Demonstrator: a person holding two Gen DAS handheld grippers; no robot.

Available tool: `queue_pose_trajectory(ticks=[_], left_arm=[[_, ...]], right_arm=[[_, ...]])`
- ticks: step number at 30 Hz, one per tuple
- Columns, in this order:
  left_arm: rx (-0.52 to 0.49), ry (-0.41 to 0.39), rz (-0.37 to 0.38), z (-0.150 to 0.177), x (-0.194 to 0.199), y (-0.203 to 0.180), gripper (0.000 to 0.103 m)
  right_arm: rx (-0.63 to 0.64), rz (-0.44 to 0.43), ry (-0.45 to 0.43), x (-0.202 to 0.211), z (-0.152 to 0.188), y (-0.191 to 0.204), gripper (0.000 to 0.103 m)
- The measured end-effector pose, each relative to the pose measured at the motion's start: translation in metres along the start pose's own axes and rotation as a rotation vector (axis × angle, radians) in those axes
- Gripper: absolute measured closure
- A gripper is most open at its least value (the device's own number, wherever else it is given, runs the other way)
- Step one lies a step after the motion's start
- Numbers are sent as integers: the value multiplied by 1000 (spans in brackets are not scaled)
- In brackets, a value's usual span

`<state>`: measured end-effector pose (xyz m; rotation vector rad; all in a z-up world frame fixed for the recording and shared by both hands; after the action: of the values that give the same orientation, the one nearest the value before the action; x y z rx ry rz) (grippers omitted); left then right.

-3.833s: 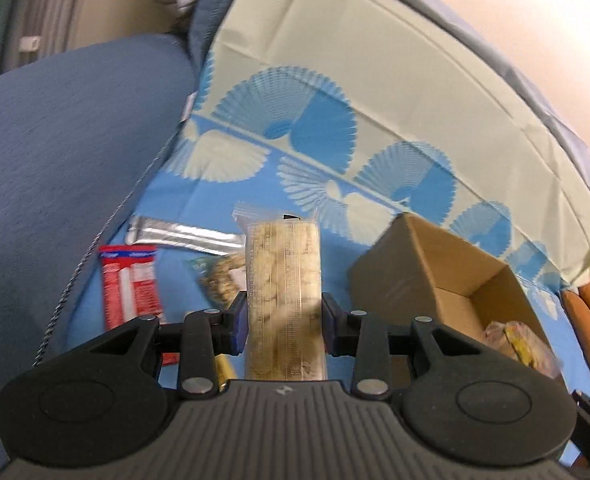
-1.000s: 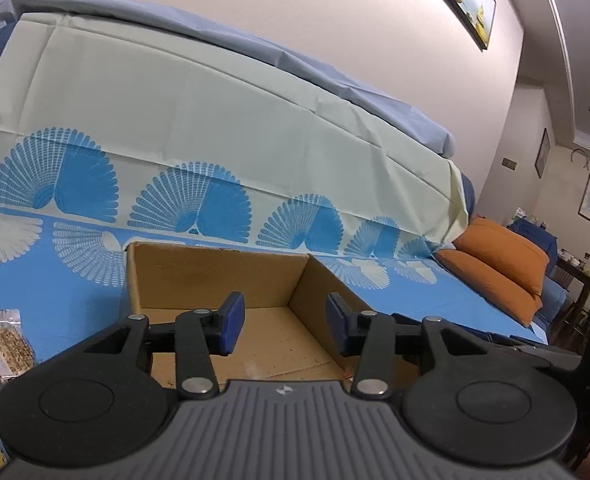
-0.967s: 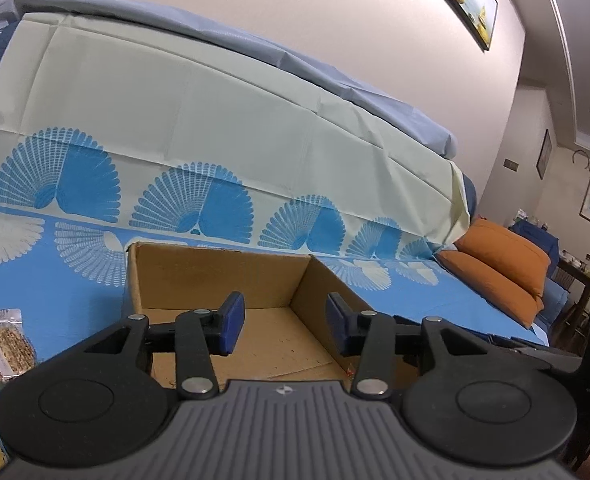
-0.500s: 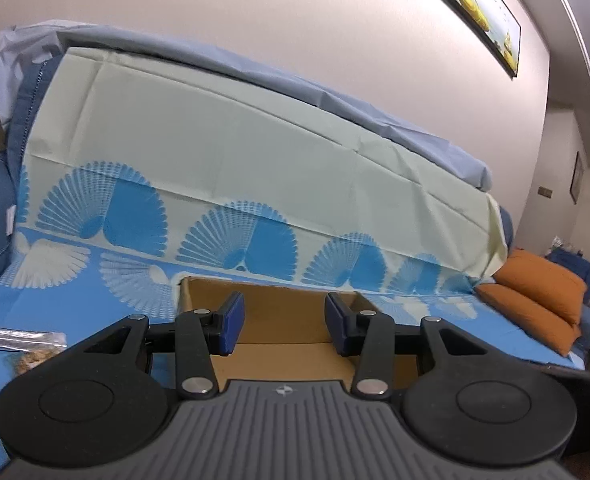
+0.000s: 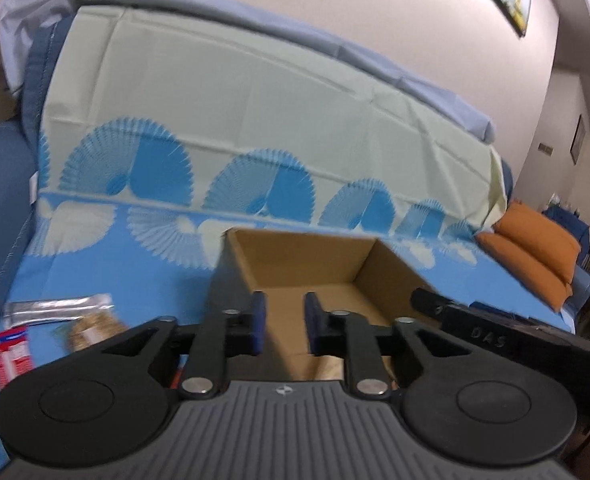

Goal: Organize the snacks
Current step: 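Withdraw both open tools from the box toward the snack pile, then grasp the purple candy bar with right gripper while left grasps yellow wafer bar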

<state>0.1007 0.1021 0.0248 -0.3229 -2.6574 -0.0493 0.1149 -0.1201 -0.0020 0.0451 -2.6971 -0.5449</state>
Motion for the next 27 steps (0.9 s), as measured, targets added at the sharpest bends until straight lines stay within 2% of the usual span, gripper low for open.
queue_pose_trajectory(ticks=[1, 3, 5, 7, 8, 10, 13, 21, 27], left_arm=[[-28, 17, -11, -1, 3, 9, 95], [-77, 50, -46, 1, 8, 29, 98], [-64, 71, -92, 9, 12, 56, 98], [-19, 81, -120, 28, 12, 77, 98], [54, 126, -134, 38, 9, 90, 99], [97, 130, -170, 38, 10, 105, 99], [160, 155, -178, 42, 9, 118, 99], [336, 348, -152, 72, -17, 143, 99], [464, 396, -122, 89, -22, 160, 93]], right_arm=[[3, -15, 8, 1, 1, 4, 15], [13, -45, 20, 2, 3, 12, 15], [22, -82, 35, 5, 7, 19, 20], [33, -123, 57, 6, 10, 26, 29], [42, -138, 66, 6, 12, 31, 32], [57, -173, 85, 6, 14, 39, 51], [67, -219, 112, 6, 20, 50, 64], [91, -366, 237, 5, 46, 90, 64], [202, -454, 333, 6, 82, 129, 64]])
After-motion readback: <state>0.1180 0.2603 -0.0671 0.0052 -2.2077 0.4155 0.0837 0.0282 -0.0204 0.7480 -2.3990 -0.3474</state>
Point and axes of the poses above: each gripper's, at about its wrist camera, not at the fingertips, and x roughly against the way its jaws point, y to its left, z to its underside, the point moved 3 cm from there along -x, roughly the way its jaws point, and after that the axes turned 14 degrees about -x, right-handed, at the moved point
